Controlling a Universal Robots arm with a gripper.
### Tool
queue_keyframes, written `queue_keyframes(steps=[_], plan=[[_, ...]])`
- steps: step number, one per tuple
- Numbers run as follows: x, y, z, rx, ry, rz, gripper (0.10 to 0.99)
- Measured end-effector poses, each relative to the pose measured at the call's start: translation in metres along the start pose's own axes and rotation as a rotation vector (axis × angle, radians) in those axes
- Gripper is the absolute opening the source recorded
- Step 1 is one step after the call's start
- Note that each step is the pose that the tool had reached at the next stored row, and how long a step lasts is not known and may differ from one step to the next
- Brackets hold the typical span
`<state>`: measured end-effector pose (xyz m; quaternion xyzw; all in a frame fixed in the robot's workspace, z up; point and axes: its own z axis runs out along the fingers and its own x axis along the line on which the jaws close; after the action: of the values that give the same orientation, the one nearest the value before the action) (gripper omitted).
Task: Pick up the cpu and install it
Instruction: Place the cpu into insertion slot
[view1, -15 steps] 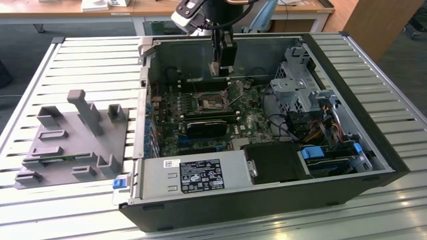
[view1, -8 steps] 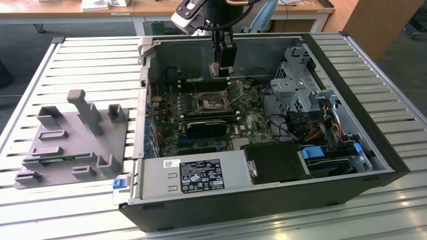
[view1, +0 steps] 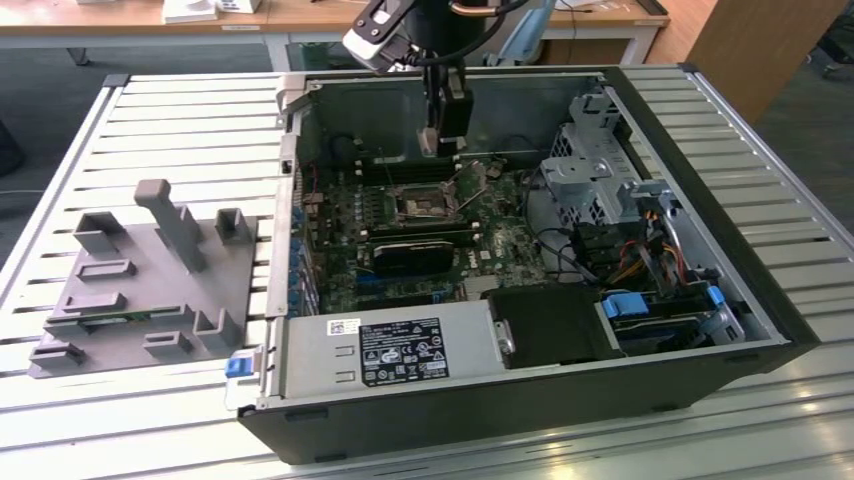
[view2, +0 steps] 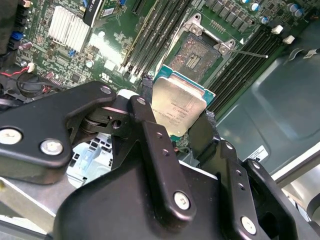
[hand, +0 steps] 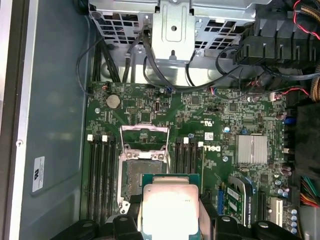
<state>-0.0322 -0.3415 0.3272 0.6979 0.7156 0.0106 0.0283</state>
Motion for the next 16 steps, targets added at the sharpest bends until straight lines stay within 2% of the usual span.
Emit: queue_keyframes(steps=[16], plan=[[0.0002, -0.0004, 0.0072, 0.0, -0.0001, 0.0, 0.537]])
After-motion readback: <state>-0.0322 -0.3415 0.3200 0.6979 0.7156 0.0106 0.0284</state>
